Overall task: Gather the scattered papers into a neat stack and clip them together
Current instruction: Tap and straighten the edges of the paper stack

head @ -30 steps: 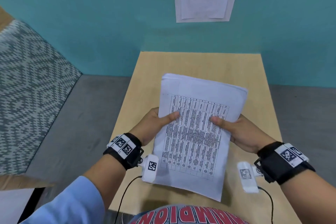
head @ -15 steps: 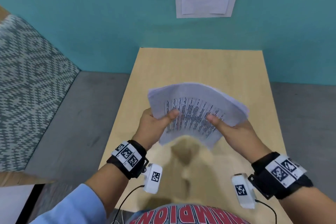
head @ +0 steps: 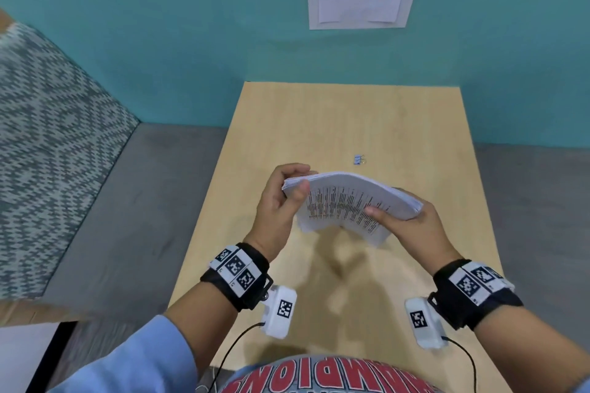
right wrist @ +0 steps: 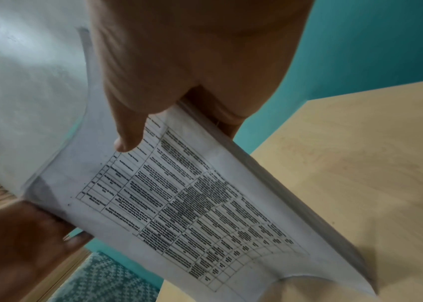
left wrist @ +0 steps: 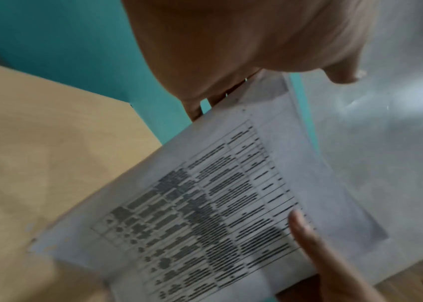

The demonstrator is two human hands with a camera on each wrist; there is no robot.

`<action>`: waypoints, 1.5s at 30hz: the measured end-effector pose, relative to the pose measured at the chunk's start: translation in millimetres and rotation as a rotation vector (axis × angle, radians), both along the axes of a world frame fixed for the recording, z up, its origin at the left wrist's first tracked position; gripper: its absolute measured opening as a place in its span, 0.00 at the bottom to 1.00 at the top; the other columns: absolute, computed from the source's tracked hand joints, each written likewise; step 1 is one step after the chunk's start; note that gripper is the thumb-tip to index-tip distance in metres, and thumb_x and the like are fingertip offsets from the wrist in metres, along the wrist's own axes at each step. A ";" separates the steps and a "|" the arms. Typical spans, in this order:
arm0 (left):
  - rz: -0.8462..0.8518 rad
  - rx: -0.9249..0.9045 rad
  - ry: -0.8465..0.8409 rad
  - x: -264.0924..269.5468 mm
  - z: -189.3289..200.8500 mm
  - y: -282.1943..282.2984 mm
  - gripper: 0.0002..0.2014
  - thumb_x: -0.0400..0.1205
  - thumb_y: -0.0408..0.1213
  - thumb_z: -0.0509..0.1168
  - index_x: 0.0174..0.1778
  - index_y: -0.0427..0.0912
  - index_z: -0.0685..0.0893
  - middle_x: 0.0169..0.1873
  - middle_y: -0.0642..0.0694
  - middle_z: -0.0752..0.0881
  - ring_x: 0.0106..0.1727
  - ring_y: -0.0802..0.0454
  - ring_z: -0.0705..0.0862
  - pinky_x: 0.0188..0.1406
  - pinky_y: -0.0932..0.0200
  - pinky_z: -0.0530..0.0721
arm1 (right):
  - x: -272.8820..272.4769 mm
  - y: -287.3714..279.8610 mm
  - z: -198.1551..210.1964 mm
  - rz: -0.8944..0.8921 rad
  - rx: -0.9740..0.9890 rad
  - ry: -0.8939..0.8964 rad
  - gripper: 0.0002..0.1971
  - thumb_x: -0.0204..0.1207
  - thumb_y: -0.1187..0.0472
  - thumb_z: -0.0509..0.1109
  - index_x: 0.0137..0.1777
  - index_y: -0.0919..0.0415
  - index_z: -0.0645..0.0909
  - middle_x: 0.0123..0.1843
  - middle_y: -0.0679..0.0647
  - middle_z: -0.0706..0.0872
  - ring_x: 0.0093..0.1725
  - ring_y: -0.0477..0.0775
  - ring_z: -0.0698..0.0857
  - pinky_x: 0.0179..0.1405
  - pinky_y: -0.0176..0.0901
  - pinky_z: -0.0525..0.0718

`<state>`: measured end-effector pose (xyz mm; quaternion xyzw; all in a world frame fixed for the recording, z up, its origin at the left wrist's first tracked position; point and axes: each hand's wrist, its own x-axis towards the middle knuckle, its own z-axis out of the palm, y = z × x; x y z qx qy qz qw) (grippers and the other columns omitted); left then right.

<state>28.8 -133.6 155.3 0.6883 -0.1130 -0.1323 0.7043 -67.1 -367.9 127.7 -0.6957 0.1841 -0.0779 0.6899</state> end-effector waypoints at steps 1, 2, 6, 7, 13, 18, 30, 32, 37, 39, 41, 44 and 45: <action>0.027 -0.001 -0.021 0.9 4.3 -4.7 0.28 0.83 0.54 0.66 0.70 0.36 0.80 0.61 0.41 0.89 0.60 0.60 0.87 0.61 0.70 0.81 | 0.5 0.5 0.7 0.025 0.009 -0.002 0.17 0.73 0.67 0.85 0.60 0.53 0.92 0.53 0.44 0.97 0.52 0.40 0.94 0.51 0.28 0.87; 0.051 0.025 -0.043 2.4 4.9 -9.1 0.29 0.83 0.56 0.65 0.72 0.36 0.79 0.61 0.41 0.90 0.60 0.62 0.86 0.61 0.72 0.79 | 0.8 0.5 -0.9 0.048 0.014 -0.005 0.19 0.73 0.67 0.85 0.62 0.53 0.92 0.56 0.45 0.97 0.54 0.40 0.94 0.54 0.29 0.88; 0.045 0.070 -0.062 15.8 4.5 -16.4 0.28 0.81 0.46 0.77 0.76 0.49 0.78 0.54 0.44 0.87 0.47 0.63 0.85 0.58 0.69 0.82 | 1.6 -1.5 -2.2 0.064 0.017 0.032 0.10 0.77 0.63 0.82 0.54 0.47 0.94 0.51 0.42 0.97 0.50 0.38 0.93 0.48 0.27 0.86; 0.037 0.090 -0.060 19.8 4.6 -16.9 0.23 0.81 0.40 0.79 0.71 0.47 0.82 0.49 0.46 0.88 0.45 0.62 0.85 0.57 0.67 0.82 | 2.0 -2.4 -2.2 0.066 0.005 0.053 0.07 0.77 0.61 0.82 0.51 0.47 0.94 0.48 0.43 0.97 0.47 0.38 0.93 0.47 0.27 0.85; 0.116 0.137 -0.050 29.8 10.5 -27.8 0.11 0.84 0.39 0.77 0.40 0.38 0.86 0.33 0.57 0.85 0.37 0.62 0.82 0.43 0.70 0.80 | 3.8 -6.3 -6.0 0.072 -0.038 0.085 0.01 0.79 0.54 0.81 0.46 0.48 0.94 0.42 0.41 0.96 0.42 0.37 0.91 0.45 0.25 0.84; 0.220 -0.007 0.070 25.2 9.1 -38.9 0.03 0.82 0.37 0.71 0.47 0.43 0.85 0.44 0.49 0.86 0.47 0.53 0.84 0.54 0.55 0.81 | 4.0 -2.0 -4.1 0.025 -0.059 -0.005 0.05 0.79 0.61 0.80 0.47 0.48 0.91 0.38 0.33 0.94 0.39 0.31 0.89 0.41 0.21 0.82; 0.385 0.031 0.040 28.8 1.5 -47.5 0.05 0.89 0.44 0.64 0.49 0.52 0.83 0.41 0.51 0.86 0.46 0.55 0.84 0.57 0.53 0.82 | 13.6 17.7 4.2 -0.200 -0.085 -0.185 0.24 0.86 0.42 0.59 0.51 0.59 0.89 0.47 0.51 0.91 0.49 0.51 0.87 0.55 0.51 0.83; 0.379 0.076 0.002 29.9 2.0 -45.9 0.14 0.92 0.46 0.64 0.44 0.43 0.82 0.36 0.55 0.83 0.39 0.61 0.81 0.49 0.65 0.80 | 15.3 17.5 3.9 -0.224 -0.100 -0.199 0.24 0.86 0.42 0.58 0.49 0.59 0.88 0.46 0.53 0.91 0.49 0.52 0.86 0.54 0.51 0.83; 0.340 0.103 -0.072 36.6 1.0 -39.9 0.28 0.92 0.47 0.64 0.33 0.31 0.65 0.31 0.43 0.65 0.34 0.51 0.64 0.34 0.54 0.65 | 16.8 9.0 6.3 -0.220 -0.124 -0.132 0.30 0.82 0.34 0.57 0.49 0.57 0.92 0.44 0.48 0.94 0.45 0.42 0.89 0.48 0.35 0.85; 0.341 0.115 -0.085 38.5 2.9 -41.0 0.28 0.93 0.46 0.63 0.33 0.32 0.63 0.32 0.43 0.63 0.35 0.49 0.62 0.34 0.54 0.64 | 16.4 5.0 8.7 -0.188 -0.180 -0.128 0.26 0.82 0.33 0.57 0.48 0.48 0.92 0.41 0.39 0.95 0.42 0.34 0.89 0.46 0.29 0.83; 0.335 0.115 -0.093 39.4 4.5 -43.8 0.27 0.93 0.45 0.63 0.32 0.35 0.64 0.31 0.44 0.62 0.34 0.52 0.62 0.33 0.55 0.63 | 14.6 0.2 11.7 -0.152 -0.217 -0.136 0.22 0.83 0.34 0.58 0.48 0.42 0.91 0.41 0.31 0.94 0.42 0.30 0.88 0.46 0.26 0.82; 0.338 0.120 -0.100 42.0 2.8 -45.9 0.24 0.94 0.44 0.63 0.32 0.40 0.66 0.30 0.48 0.61 0.32 0.54 0.60 0.31 0.57 0.62 | 11.1 -9.1 14.8 -0.075 -0.226 -0.176 0.20 0.81 0.32 0.65 0.54 0.42 0.92 0.51 0.32 0.95 0.52 0.33 0.90 0.55 0.28 0.84; 0.341 0.114 -0.103 43.7 2.3 -46.5 0.24 0.94 0.44 0.63 0.32 0.41 0.66 0.29 0.49 0.61 0.32 0.55 0.60 0.31 0.57 0.62 | 9.9 -12.3 14.6 -0.039 -0.227 -0.178 0.22 0.77 0.30 0.71 0.57 0.44 0.92 0.55 0.33 0.95 0.56 0.35 0.90 0.58 0.29 0.84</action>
